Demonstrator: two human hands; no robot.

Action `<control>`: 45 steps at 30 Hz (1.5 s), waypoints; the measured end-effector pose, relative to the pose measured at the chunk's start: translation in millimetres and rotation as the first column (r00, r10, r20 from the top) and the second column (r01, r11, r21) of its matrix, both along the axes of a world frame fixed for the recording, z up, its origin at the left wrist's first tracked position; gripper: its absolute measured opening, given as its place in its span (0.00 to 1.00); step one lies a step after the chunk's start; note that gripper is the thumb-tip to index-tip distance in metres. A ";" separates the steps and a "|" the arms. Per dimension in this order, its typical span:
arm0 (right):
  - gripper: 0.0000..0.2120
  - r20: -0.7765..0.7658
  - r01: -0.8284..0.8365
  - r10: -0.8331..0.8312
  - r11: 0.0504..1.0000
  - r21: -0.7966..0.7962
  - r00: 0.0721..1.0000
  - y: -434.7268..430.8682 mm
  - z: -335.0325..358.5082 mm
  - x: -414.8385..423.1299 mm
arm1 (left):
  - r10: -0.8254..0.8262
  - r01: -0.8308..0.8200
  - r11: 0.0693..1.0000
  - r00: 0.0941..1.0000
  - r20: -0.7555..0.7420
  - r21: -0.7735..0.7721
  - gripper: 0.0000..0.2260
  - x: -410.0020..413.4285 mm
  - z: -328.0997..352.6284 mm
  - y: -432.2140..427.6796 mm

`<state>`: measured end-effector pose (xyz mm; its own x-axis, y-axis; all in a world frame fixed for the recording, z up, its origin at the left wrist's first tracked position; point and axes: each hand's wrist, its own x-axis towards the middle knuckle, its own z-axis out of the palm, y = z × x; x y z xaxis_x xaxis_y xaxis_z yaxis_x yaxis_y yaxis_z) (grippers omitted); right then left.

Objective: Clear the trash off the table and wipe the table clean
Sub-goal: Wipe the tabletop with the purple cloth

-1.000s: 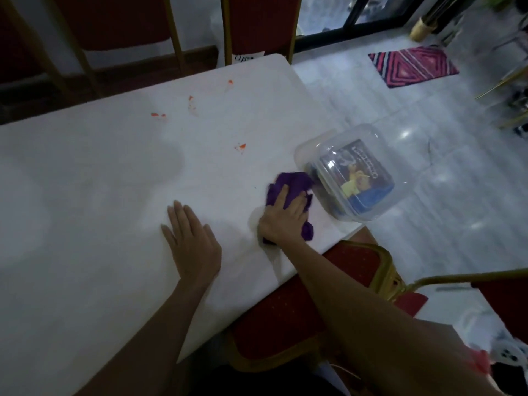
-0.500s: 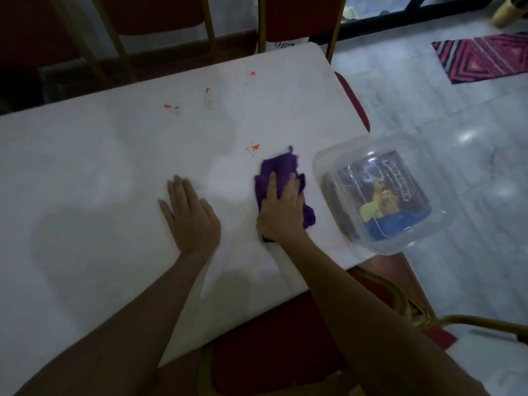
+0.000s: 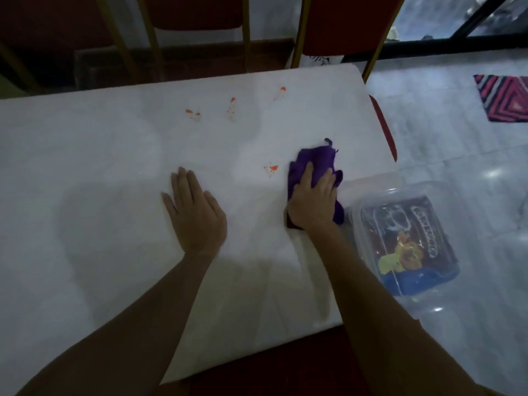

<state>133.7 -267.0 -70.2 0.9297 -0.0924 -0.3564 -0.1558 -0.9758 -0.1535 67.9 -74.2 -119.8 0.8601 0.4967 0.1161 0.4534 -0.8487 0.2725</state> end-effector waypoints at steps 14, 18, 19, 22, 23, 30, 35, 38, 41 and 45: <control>0.34 0.129 -0.115 0.109 0.992 0.044 0.986 24.2 -13.6 -20.8 | 0.012 -0.012 1.000 1.000 -0.022 0.005 0.23 2.6 1.3 -0.3; 0.38 0.181 -0.188 0.177 0.981 0.043 0.967 77.7 -21.5 28.0 | 0.016 -0.016 1.000 0.999 -0.035 0.009 0.23 2.5 -1.6 2.5; 0.38 0.203 -0.252 0.237 0.966 0.051 0.950 89.7 -23.8 27.3 | 0.012 -0.012 1.000 0.999 -0.038 0.019 0.24 2.0 -1.8 2.6; 0.33 0.275 -0.490 0.449 0.866 0.101 0.851 91.0 -24.3 -9.1 | -0.005 0.006 1.000 0.999 -0.048 0.031 0.24 0.8 -0.6 2.8; 0.32 0.295 -0.553 0.503 0.825 0.115 0.812 79.0 -23.5 -25.7 | -0.009 0.010 1.000 0.999 -0.050 0.030 0.24 0.5 -0.7 2.6; 0.28 0.297 -0.311 0.273 0.946 0.089 0.915 40.0 -30.4 16.4 | 0.013 -0.012 0.999 0.999 -0.037 0.031 0.24 5.8 1.9 0.5; 0.26 0.322 -0.372 0.303 0.911 0.176 0.897 102.9 -26.1 17.6 | 0.016 -0.015 1.000 0.997 -0.075 0.012 0.25 1.2 -0.4 1.0; 0.22 0.359 -0.559 0.463 0.796 0.234 0.810 96.1 -24.4 -29.7 | -0.035 0.040 0.998 0.993 -0.116 0.040 0.28 -2.8 -1.1 5.7; 0.24 0.366 -0.539 0.439 0.808 0.238 0.820 55.4 -27.4 -40.6 | 0.009 -0.011 0.999 0.999 -0.050 -0.039 0.25 -0.4 4.4 3.6; 0.25 0.326 -0.253 0.180 0.947 0.197 0.928 14.1 -27.6 -1.3 | -0.024 0.024 0.999 1.000 0.008 -0.041 0.24 26.0 8.8 17.3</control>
<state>132.4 -253.0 -97.9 0.9837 0.1743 -0.0442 0.1443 -0.9117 -0.3847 94.0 -56.9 -111.0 0.8710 0.4804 0.1028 0.4307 -0.8474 0.3106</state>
